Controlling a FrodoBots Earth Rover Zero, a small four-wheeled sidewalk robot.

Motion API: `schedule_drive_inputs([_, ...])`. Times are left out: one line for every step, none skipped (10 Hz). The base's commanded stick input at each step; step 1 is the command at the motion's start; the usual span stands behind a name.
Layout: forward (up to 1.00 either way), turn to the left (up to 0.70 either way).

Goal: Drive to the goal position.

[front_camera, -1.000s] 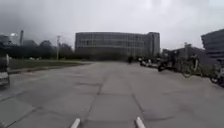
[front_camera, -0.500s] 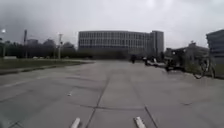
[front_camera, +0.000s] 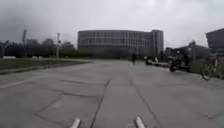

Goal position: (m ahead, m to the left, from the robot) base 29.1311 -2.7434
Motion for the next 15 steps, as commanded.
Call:
schedule_drive_inputs([1.00, 0.05])
schedule_drive_inputs([1.00, 0.05])
schedule_drive_inputs([1.00, 0.05])
schedule_drive_inputs([1.00, 0.05])
schedule_drive_inputs([1.00, 0.05])
schedule_drive_inputs([1.00, 0.05])
schedule_drive_inputs([1.00, 0.05])
schedule_drive_inputs([1.00, 0.05])
schedule_drive_inputs([1.00, 0.05])
schedule_drive_inputs([1.00, -0.06])
schedule_drive_inputs([1.00, -0.35])
schedule_drive_inputs([1.00, -0.35])
schedule_drive_inputs([1.00, -0.35])
schedule_drive_inputs([1.00, 0.01])
schedule_drive_inputs([1.00, 0.05])
